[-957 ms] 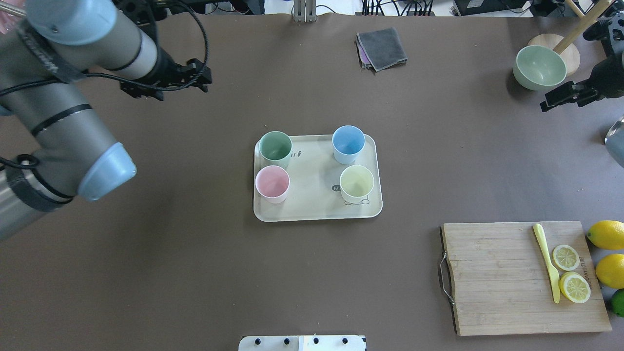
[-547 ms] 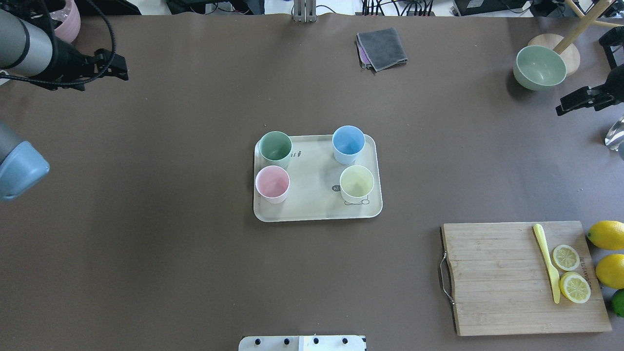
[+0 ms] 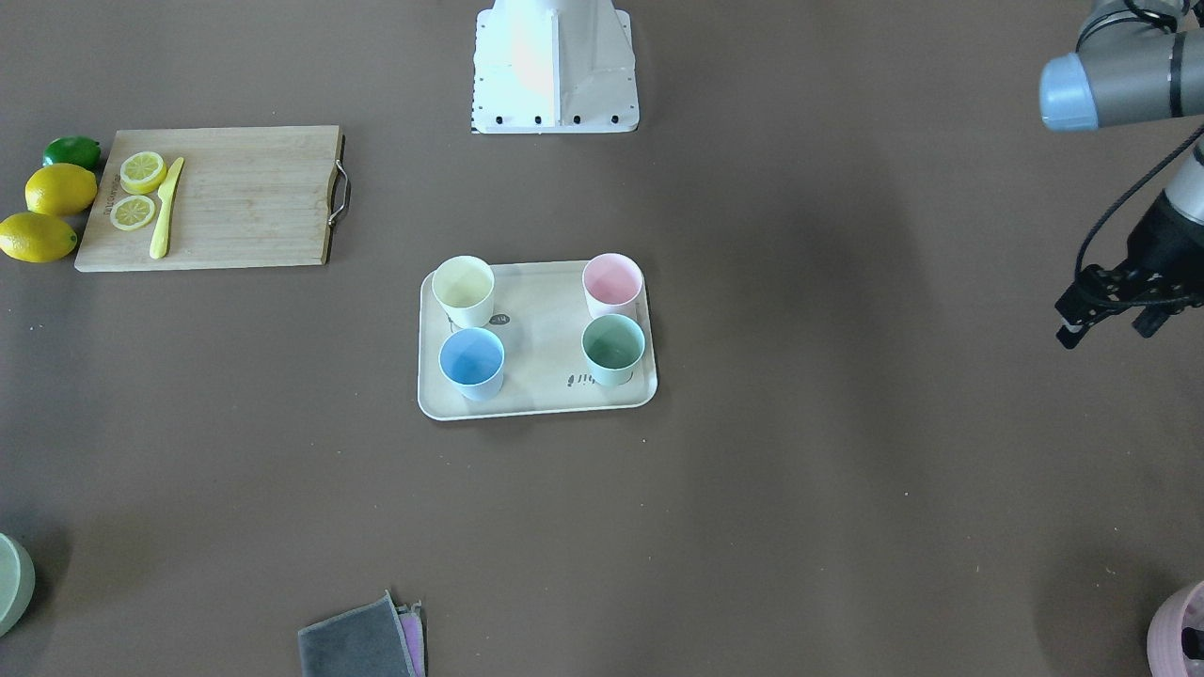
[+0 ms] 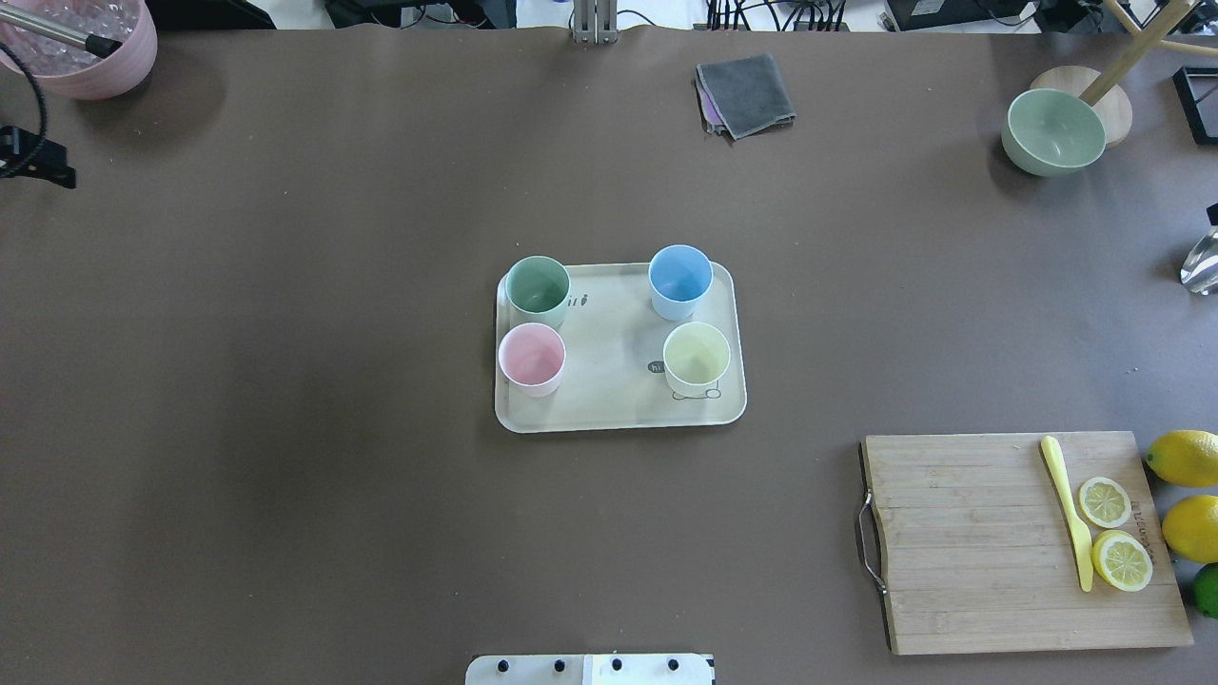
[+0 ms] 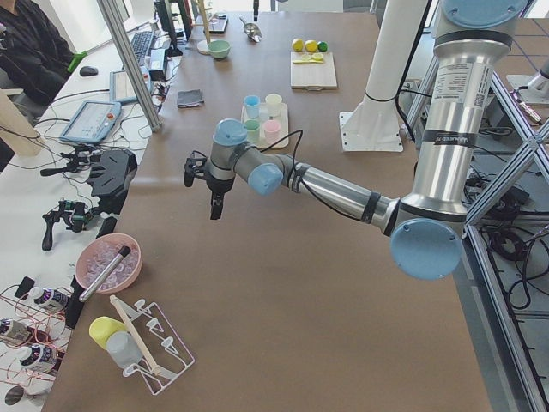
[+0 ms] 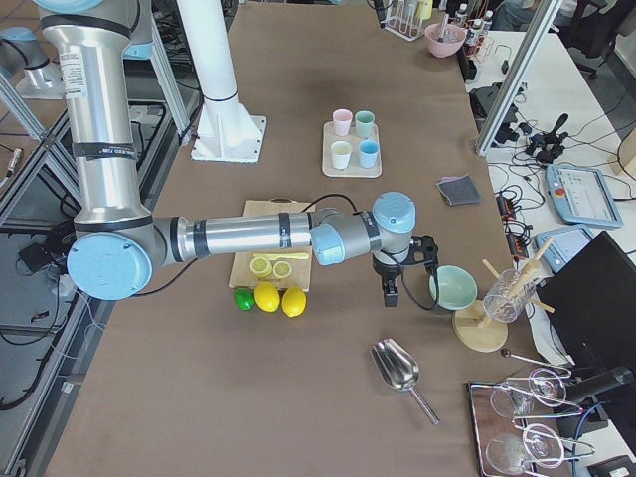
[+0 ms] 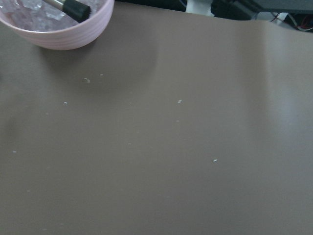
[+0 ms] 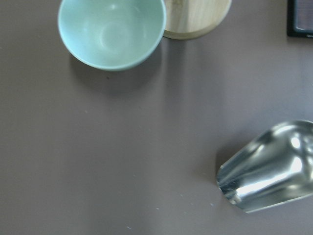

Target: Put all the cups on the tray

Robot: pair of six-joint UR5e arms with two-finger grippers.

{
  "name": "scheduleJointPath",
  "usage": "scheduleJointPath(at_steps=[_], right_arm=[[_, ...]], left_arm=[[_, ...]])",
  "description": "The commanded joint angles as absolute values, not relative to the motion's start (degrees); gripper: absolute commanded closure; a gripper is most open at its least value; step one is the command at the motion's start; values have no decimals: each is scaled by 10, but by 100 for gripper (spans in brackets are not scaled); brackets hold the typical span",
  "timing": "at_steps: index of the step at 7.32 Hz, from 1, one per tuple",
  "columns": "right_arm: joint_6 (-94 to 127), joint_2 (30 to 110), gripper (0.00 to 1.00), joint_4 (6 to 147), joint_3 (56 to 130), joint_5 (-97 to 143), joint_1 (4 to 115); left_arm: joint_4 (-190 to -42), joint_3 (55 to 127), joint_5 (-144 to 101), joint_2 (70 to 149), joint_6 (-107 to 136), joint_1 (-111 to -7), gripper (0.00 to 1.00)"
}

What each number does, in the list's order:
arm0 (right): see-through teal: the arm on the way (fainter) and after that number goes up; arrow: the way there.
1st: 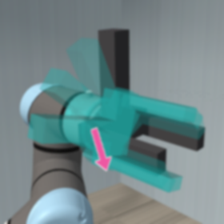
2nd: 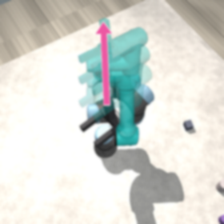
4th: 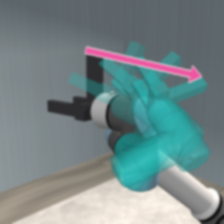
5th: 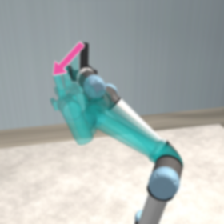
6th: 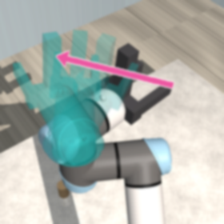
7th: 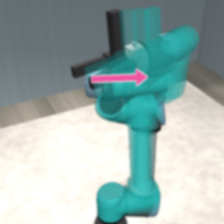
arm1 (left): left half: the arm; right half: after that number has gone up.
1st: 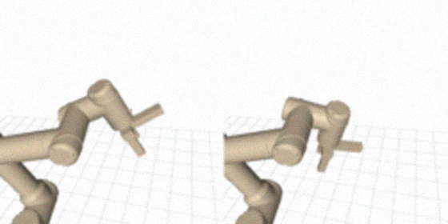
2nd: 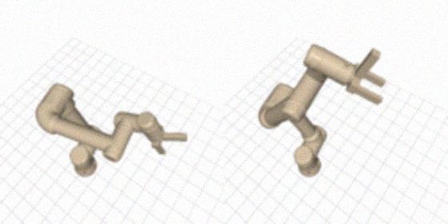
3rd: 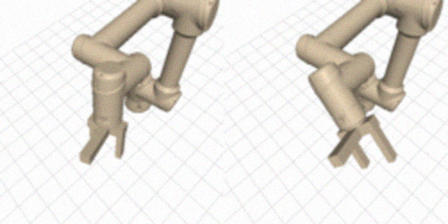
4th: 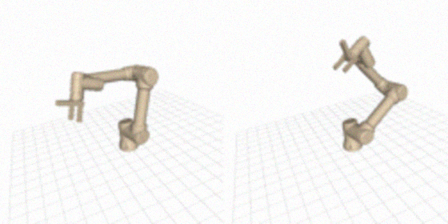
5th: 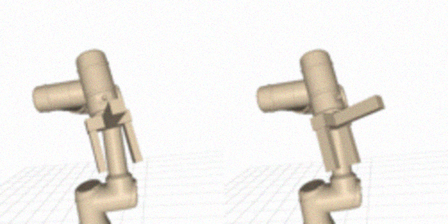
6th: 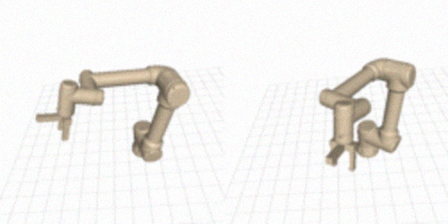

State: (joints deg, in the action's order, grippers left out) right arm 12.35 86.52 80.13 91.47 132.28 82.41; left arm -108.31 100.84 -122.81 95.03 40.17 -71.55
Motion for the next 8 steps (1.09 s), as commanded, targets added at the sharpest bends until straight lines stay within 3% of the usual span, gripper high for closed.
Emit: scheduleJointPath(at_steps=[1,3,4,8], right_arm=[[36,888,0,873,925,1326,880],[7,895,0,1030,1035,1318,899],[-5,926,0,1039,1061,1317,899],[-6,926,0,1008,1019,1315,899]], left_arm=[[-1082,998,-1298,889,285,-802,2],[-1066,999,-1333,876,235,-856,2],[-1003,1003,-1333,885,190,-882,2],[-950,991,-1330,892,128,-896,2]])
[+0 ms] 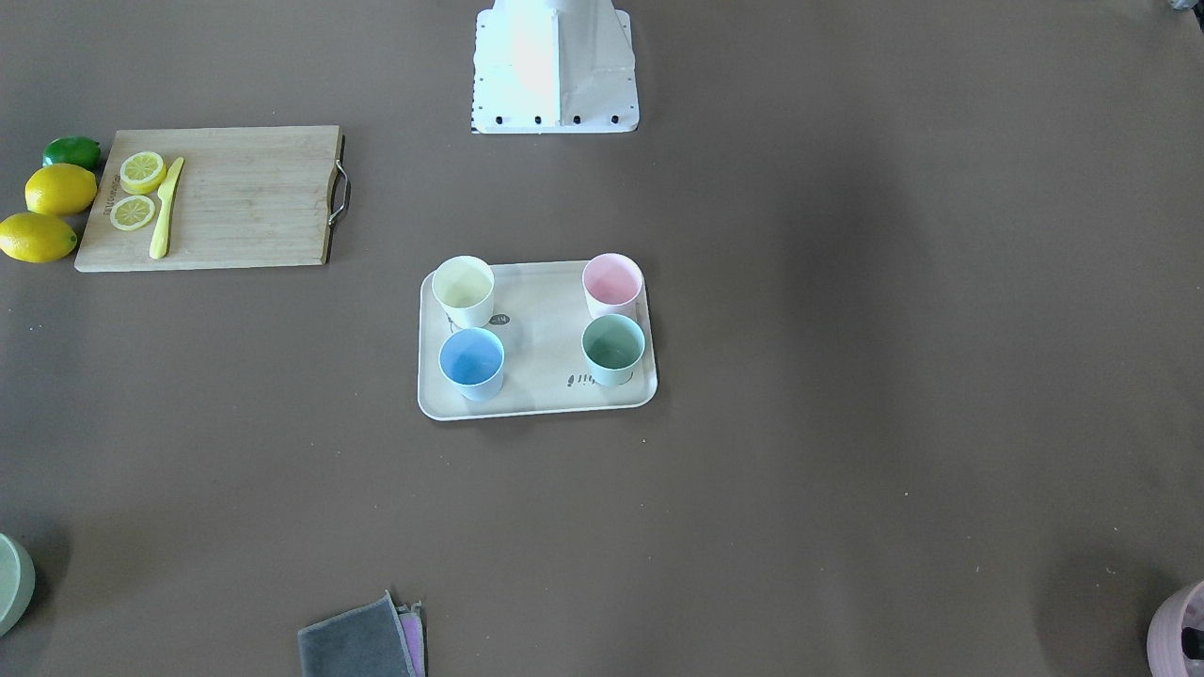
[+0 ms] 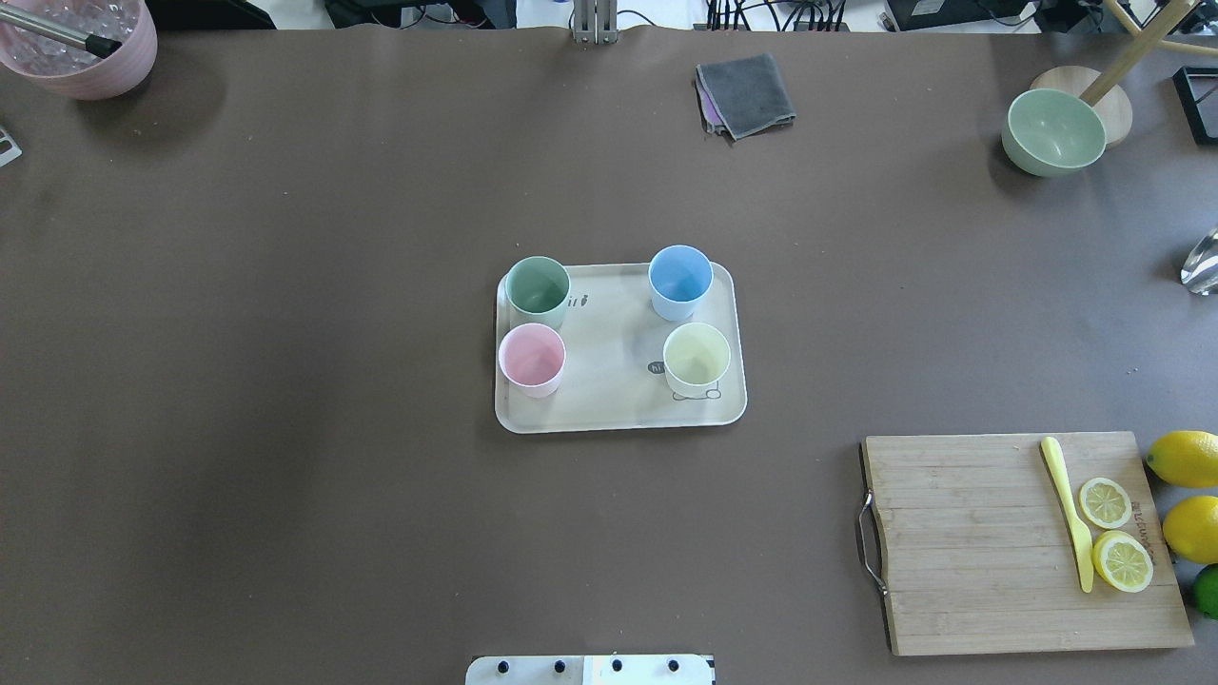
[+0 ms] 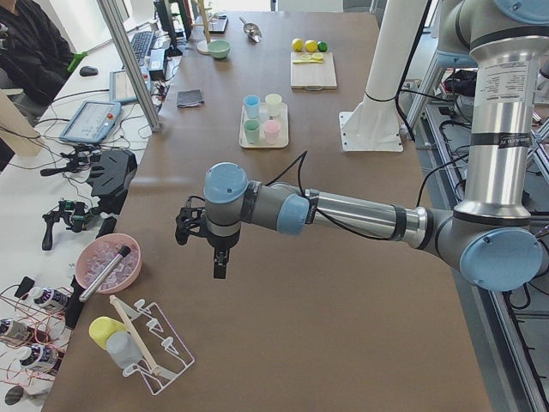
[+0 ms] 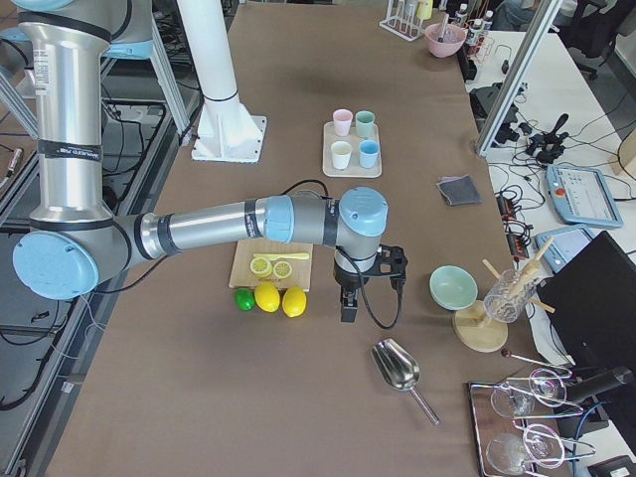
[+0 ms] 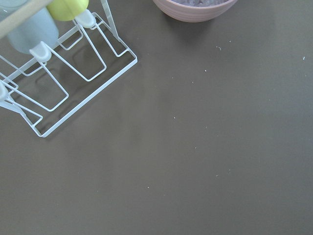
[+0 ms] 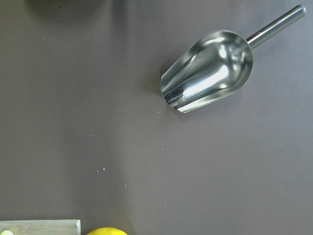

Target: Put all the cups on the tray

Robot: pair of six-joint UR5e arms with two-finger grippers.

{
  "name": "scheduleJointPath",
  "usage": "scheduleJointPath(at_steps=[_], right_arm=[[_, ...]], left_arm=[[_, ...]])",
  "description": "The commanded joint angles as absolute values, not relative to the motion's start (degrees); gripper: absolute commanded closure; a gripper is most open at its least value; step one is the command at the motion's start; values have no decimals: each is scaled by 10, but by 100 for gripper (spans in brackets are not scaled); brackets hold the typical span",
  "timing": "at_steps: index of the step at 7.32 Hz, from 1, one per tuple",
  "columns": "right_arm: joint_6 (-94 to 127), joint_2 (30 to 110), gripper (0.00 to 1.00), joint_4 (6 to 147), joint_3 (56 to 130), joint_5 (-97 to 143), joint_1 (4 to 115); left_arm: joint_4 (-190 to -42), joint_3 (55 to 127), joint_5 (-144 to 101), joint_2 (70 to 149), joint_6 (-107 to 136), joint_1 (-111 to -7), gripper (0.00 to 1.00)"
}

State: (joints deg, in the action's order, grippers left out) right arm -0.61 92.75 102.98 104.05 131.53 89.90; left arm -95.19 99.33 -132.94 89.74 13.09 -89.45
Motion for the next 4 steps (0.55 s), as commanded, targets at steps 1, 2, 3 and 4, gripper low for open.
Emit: scheduleJointPath(at_steps=[1,2,3,4], right_arm=[[-5,927,0,982,998,1315,898],[0,926,0,977,997,1314,896],[2,924,0,976,998,1316,896],[2,923,0,976,999,1317,896]], left_arm=[[-950,989,-1330,891,124,-896,2],[-947,989,-1332,890,124,-896,2],[-947,988,-1332,890,125,-896,2],[-946,988,-1332,891,126,-896,2]])
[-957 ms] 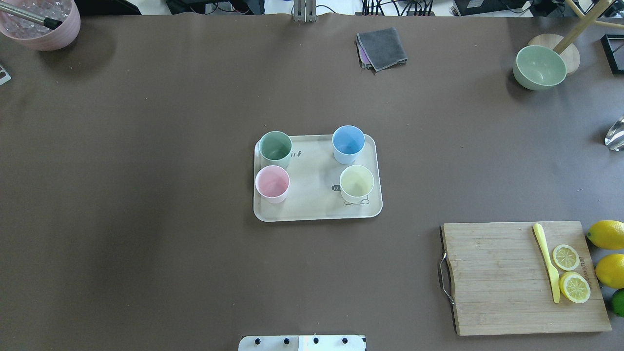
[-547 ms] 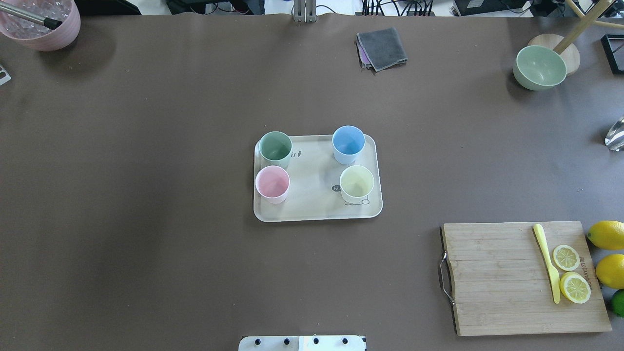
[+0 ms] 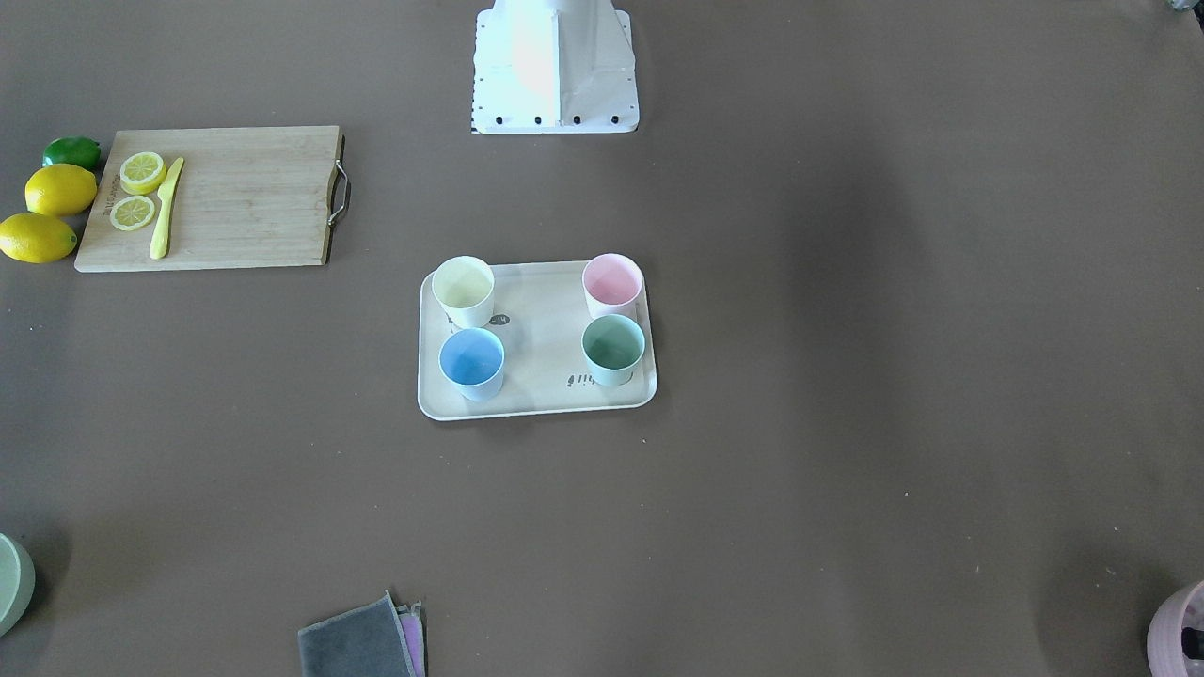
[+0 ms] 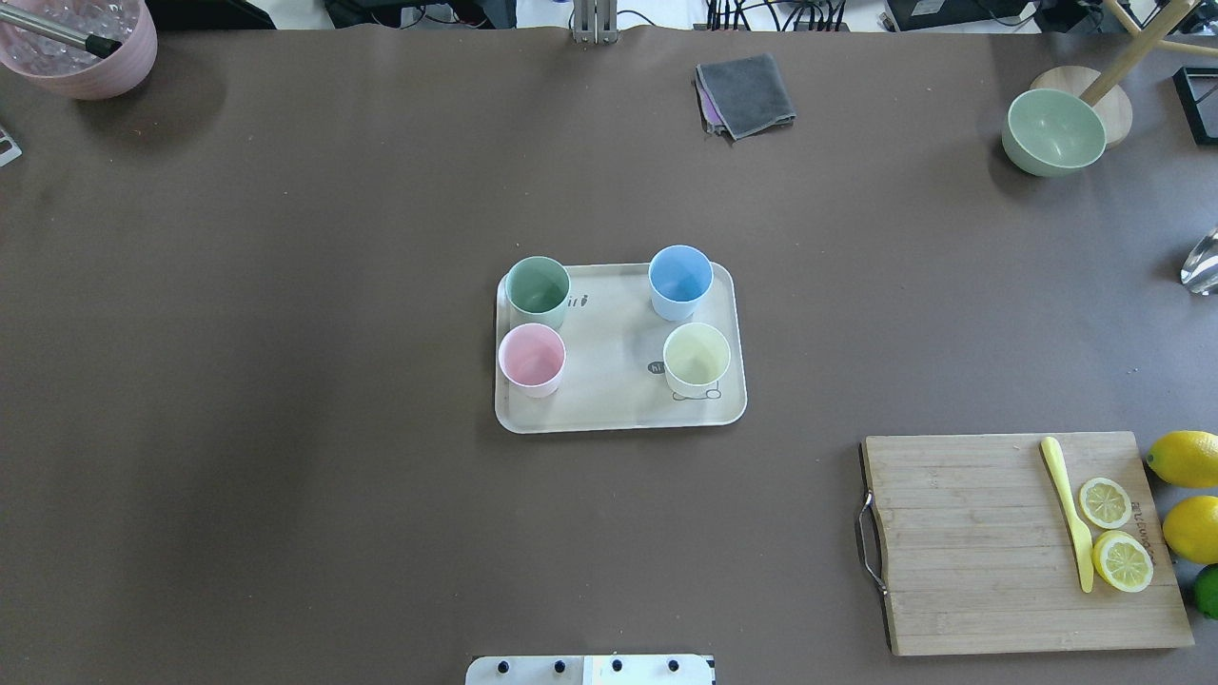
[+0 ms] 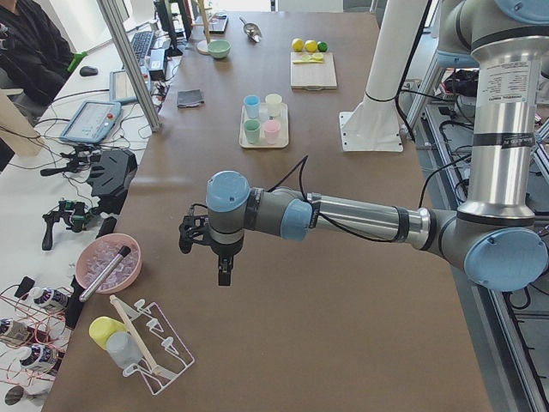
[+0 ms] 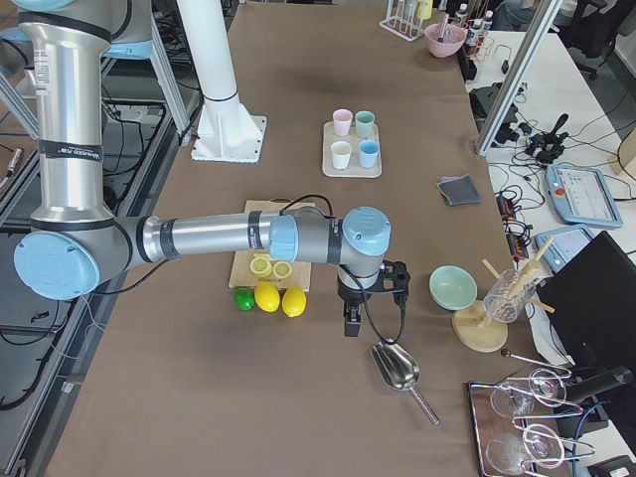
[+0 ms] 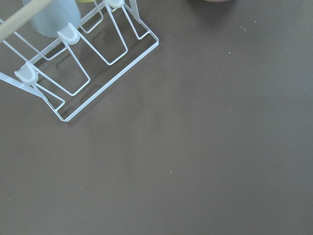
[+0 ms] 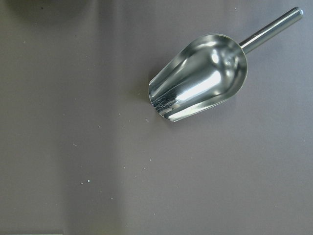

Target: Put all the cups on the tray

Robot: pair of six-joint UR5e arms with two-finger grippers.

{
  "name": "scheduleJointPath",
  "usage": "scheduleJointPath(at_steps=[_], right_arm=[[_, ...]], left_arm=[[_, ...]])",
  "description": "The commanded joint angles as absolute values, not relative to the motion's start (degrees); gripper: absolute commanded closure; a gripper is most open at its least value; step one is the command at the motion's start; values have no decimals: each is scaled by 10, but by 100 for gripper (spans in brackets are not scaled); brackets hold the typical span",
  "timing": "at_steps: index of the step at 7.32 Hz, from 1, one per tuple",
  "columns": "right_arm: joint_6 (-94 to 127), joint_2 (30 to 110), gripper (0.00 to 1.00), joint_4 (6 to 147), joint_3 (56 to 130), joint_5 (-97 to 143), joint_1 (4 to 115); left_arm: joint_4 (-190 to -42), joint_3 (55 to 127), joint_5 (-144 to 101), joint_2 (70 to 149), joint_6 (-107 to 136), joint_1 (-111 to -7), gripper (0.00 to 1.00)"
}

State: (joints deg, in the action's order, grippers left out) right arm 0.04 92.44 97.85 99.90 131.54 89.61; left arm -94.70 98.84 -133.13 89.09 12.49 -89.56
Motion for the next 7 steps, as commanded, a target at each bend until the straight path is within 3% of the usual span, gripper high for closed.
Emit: scheduleJointPath(at_steps=[1,7], right_arm=[[2,924,0,976,999,1317,896],[1,923,0,975,1003,1316,896]], left_arm=[[-946,987,-1329,891,126,-896,2],[-946,979,-1330,891,127,-895,2]])
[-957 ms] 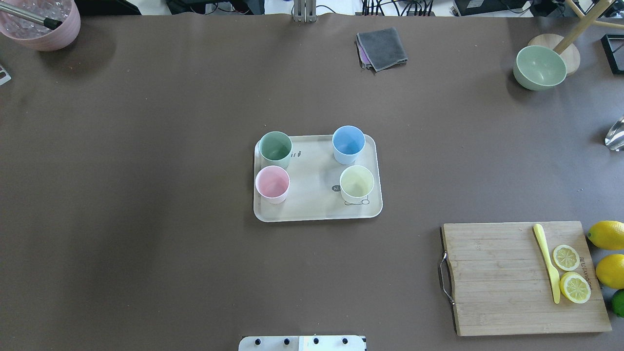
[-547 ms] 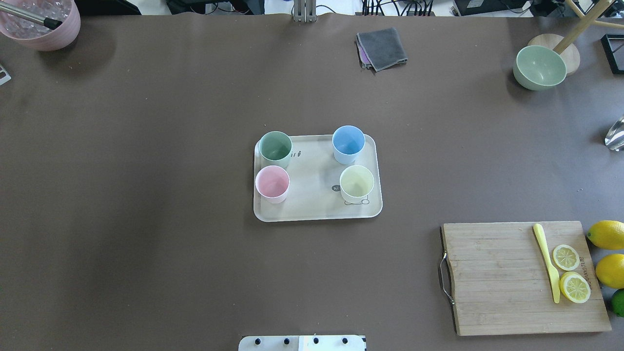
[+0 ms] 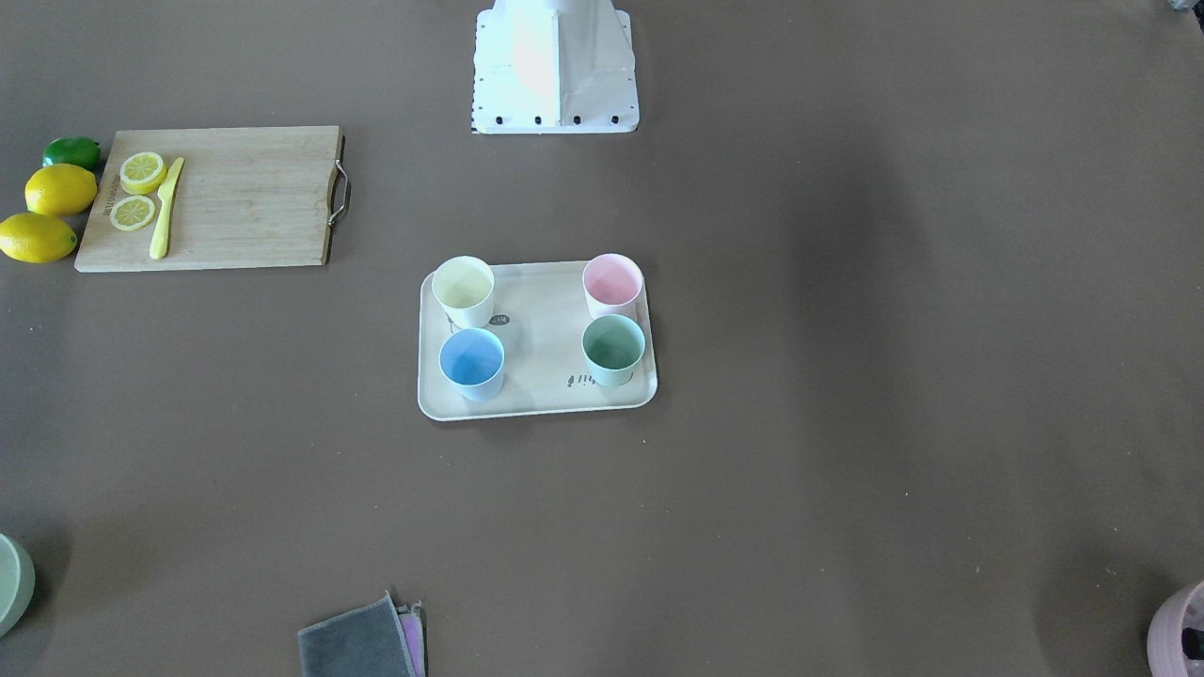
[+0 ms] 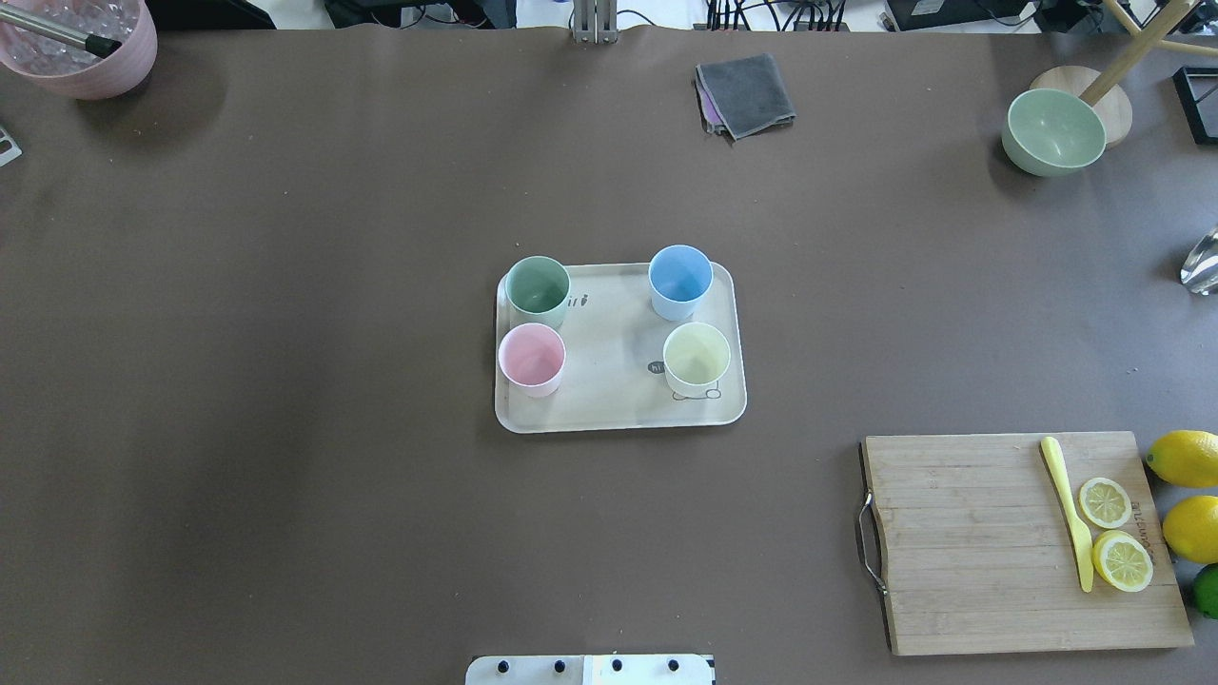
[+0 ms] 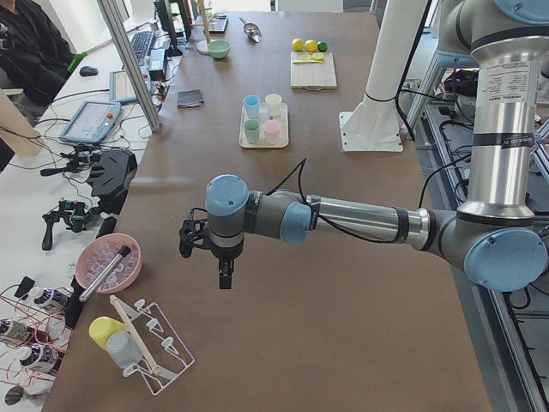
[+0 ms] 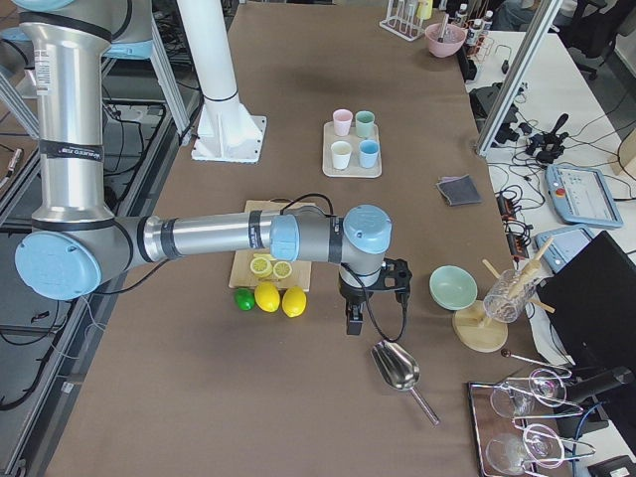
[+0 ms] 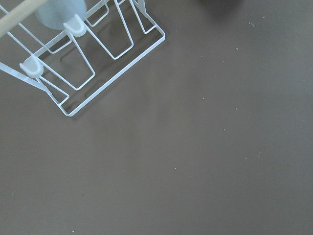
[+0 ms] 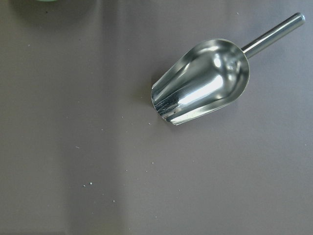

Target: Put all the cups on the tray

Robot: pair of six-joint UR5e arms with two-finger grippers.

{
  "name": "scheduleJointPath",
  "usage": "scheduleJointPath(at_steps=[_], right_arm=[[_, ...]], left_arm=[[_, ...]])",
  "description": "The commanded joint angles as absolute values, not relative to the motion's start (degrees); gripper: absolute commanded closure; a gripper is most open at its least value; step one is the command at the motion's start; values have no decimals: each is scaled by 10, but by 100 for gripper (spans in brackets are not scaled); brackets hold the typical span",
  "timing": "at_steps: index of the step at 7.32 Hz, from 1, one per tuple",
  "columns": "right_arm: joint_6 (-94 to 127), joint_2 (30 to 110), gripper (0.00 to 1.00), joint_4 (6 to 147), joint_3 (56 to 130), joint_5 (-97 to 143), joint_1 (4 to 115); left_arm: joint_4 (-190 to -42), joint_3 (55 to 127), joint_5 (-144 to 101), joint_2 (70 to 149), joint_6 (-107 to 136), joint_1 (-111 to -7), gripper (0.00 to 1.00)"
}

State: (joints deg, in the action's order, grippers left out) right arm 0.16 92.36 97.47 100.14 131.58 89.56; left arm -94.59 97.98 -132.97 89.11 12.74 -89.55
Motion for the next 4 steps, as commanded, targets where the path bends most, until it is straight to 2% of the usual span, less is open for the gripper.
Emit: scheduleJointPath(at_steps=[1,4], right_arm=[[1,923,0,975,1002,1316,896],[1,923,0,975,1004,1316,895]], left_arm=[[-946,977,-1330,891,127,-896,2],[-951,969,-1333,892,127,-895,2]])
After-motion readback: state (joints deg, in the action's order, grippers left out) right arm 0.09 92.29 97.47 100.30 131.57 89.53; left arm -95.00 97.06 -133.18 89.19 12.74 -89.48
